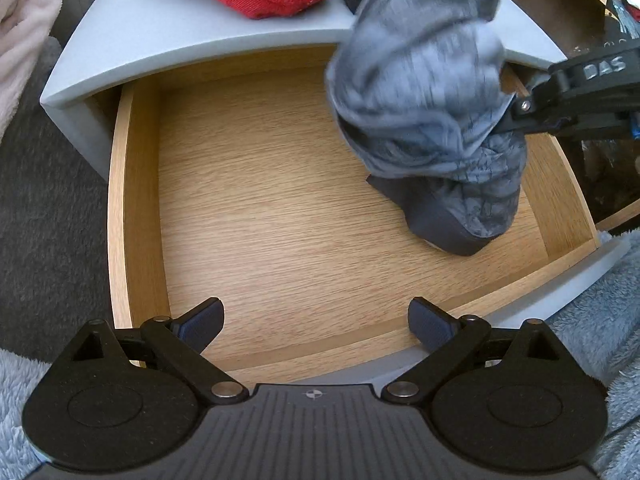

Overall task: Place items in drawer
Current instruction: 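Lift the grey underwear with the right gripper and carry it over the drawer, then lower the underwear into the drawer and open the right gripper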

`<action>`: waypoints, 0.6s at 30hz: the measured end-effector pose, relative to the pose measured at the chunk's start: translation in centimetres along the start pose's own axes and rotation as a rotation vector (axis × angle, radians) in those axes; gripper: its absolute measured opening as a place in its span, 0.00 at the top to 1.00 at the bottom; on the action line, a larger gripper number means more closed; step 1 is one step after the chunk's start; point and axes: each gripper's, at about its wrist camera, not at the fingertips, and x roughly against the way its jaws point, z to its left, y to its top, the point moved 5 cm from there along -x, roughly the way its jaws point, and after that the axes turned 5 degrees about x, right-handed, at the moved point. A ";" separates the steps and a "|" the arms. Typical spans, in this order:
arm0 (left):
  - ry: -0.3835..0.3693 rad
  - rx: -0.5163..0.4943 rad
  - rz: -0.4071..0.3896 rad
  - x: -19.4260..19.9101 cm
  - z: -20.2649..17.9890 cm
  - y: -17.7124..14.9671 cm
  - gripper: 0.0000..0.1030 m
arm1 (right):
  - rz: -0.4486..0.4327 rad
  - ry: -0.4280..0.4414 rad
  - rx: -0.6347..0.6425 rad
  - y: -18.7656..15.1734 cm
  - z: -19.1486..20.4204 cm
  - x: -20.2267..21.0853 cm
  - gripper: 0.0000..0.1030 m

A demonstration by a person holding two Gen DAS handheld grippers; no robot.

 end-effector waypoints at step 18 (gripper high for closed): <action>-0.002 -0.001 0.001 -0.2 0.0 0.0 0.03 | 0.019 -0.470 -0.061 -1.2 -4.9 0.4 0.91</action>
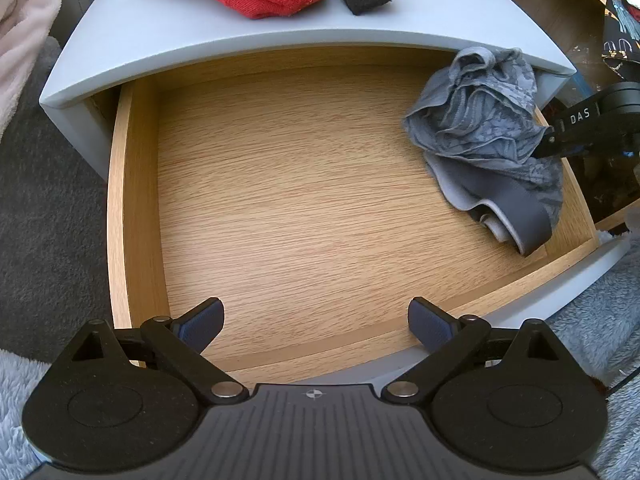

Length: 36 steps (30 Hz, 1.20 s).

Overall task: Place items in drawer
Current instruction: 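Lower the underwear into the drawer and open the right gripper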

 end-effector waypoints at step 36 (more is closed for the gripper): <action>0.001 -0.018 -0.013 0.4 -0.2 0.1 0.03 | -0.042 0.073 0.041 3.3 2.5 -1.1 0.72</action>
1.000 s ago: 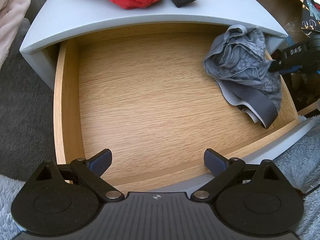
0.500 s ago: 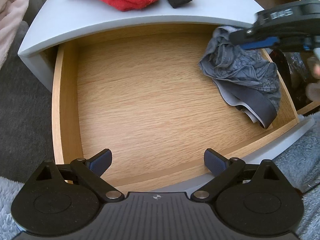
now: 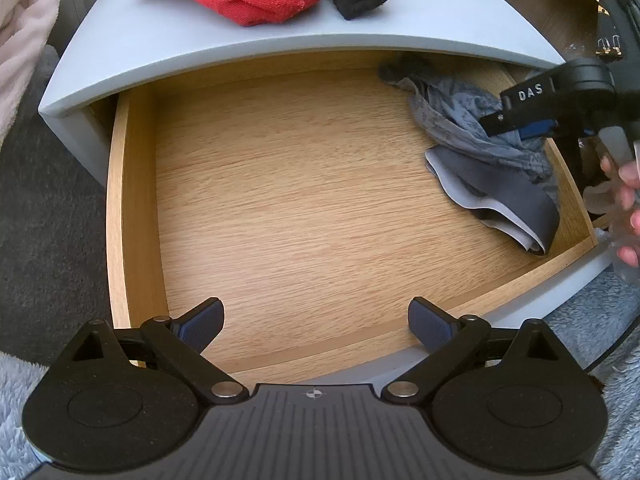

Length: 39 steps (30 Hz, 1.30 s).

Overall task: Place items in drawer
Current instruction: 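Lower the underwear into the drawer and open the right gripper, then grasp the brown sock on the tabletop with the right gripper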

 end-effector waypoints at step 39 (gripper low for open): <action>-0.011 -0.007 -0.016 0.3 0.3 -0.1 0.03 | -0.509 0.076 -0.186 14.9 -2.1 2.2 0.40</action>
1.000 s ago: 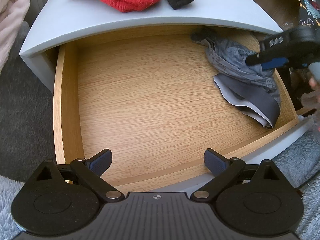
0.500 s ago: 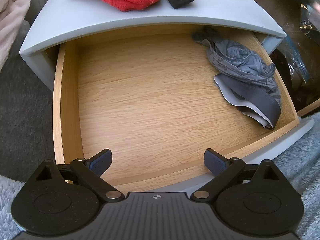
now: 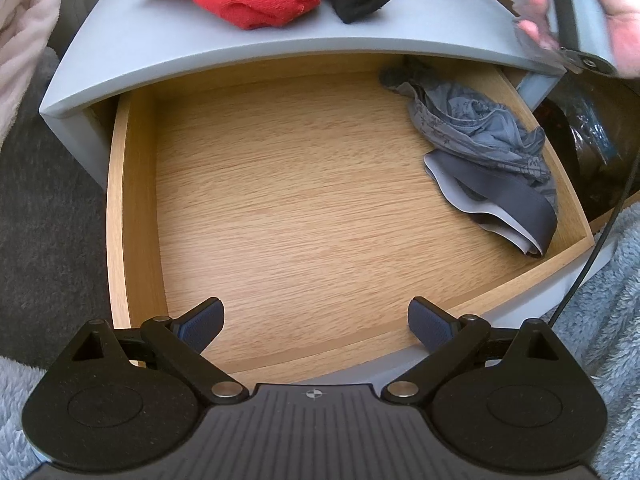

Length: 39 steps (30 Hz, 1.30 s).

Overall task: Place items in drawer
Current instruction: 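Grasp the brown sock on the tabletop with the right gripper, then carry the brown sock into the drawer and open the right gripper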

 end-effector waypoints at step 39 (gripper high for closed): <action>0.007 0.023 0.019 -0.5 0.0 0.0 0.03 | 0.108 0.721 0.289 -5.7 6.6 17.5 0.95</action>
